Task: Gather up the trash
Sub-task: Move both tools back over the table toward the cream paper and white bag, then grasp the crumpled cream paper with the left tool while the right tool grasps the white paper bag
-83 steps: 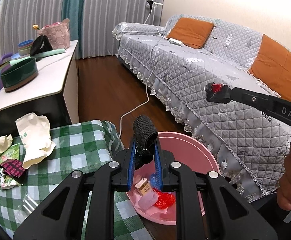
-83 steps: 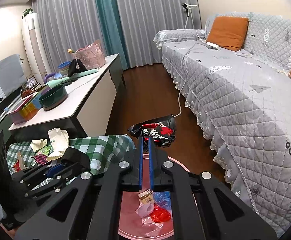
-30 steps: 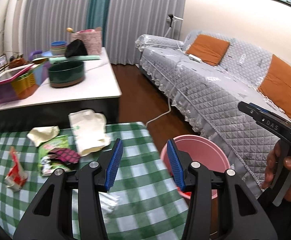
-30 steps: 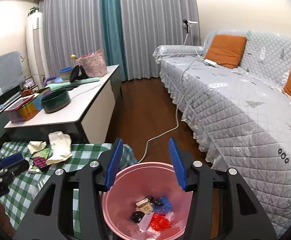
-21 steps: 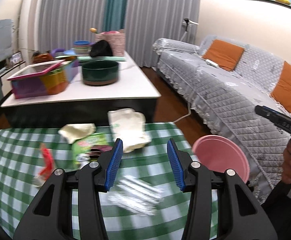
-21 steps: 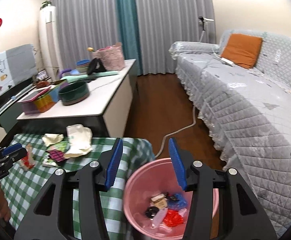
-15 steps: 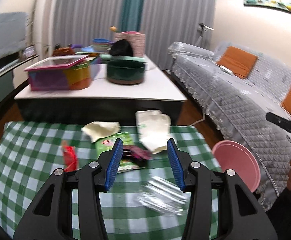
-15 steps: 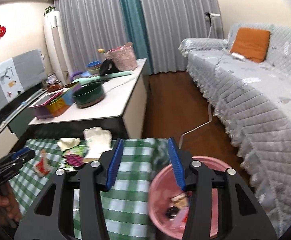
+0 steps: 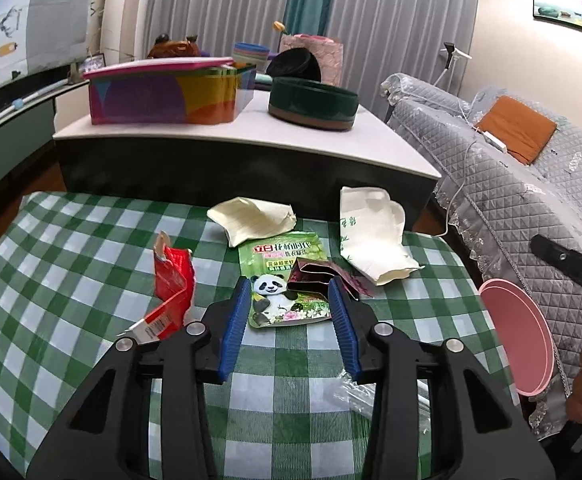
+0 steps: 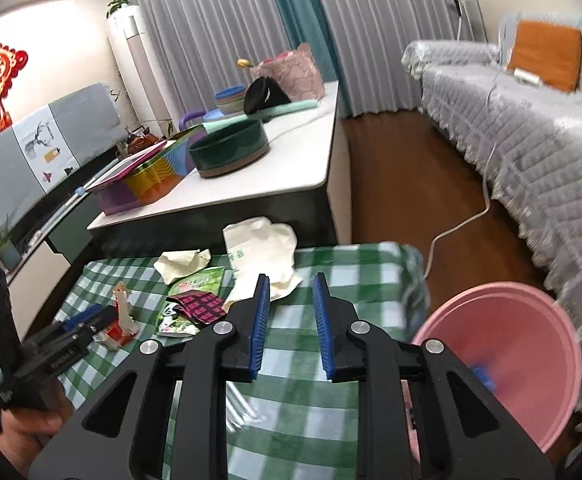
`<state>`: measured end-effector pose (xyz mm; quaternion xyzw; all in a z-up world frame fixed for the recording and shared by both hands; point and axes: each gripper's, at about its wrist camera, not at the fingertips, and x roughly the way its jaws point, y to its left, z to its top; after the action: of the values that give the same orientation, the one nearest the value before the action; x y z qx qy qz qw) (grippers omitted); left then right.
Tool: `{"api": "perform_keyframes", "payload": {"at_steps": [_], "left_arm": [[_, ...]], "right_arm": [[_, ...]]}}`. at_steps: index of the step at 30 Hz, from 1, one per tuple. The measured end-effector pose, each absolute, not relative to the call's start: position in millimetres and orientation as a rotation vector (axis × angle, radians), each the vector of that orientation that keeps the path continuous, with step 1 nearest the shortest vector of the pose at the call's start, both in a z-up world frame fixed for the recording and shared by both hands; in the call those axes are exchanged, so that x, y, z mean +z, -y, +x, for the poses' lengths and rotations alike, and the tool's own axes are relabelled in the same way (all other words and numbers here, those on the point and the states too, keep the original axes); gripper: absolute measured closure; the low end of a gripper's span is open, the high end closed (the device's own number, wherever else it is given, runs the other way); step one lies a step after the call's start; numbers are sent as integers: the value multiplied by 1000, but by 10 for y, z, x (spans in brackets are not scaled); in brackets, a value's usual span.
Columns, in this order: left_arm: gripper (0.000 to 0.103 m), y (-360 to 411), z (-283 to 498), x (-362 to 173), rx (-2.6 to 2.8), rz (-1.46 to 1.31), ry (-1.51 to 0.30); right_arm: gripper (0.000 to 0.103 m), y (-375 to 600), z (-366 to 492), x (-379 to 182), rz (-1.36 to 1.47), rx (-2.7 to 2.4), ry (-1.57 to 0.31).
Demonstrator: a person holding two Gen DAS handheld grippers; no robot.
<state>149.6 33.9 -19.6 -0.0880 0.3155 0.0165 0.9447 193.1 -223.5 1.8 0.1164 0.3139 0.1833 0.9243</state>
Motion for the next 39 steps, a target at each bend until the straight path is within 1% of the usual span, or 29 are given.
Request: {"api": "perform_keyframes", "payload": {"at_steps": [7, 12, 14, 16, 19, 24, 31, 33, 35, 39], "left_arm": [[66, -370, 1639, -347, 50, -181, -660], [67, -436, 1746, -362, 69, -188, -655], [67, -461, 1801, -354, 75, -192, -649], [67, -490, 1878, -348, 80, -200, -646], [67, -523, 2003, -331, 82, -221, -644], [67, -562, 2226, -356, 82, -244, -648], [67, -595, 2574, -439, 63, -276, -671], [67, -611, 2714, -488, 65, -275, -705], [67, -662, 2786, -519, 85, -294, -713], [67, -766, 2881, -553, 90, -339, -716]], "right_arm": [[80, 1980, 2142, -250, 271, 410, -697], [77, 1869, 2298, -397, 321, 432, -736], [67, 1828, 2377, -472, 350, 437, -761], [63, 1794, 2455, -532, 372, 438, -778], [62, 1767, 2553, -615, 403, 439, -803], [61, 1738, 2703, -764, 482, 458, -854], [61, 1629, 2808, -864, 488, 469, -883], [62, 1627, 2830, -889, 487, 473, -890], [67, 1614, 2846, -909, 486, 479, -898], [75, 1578, 2865, -935, 484, 489, -907]]}}
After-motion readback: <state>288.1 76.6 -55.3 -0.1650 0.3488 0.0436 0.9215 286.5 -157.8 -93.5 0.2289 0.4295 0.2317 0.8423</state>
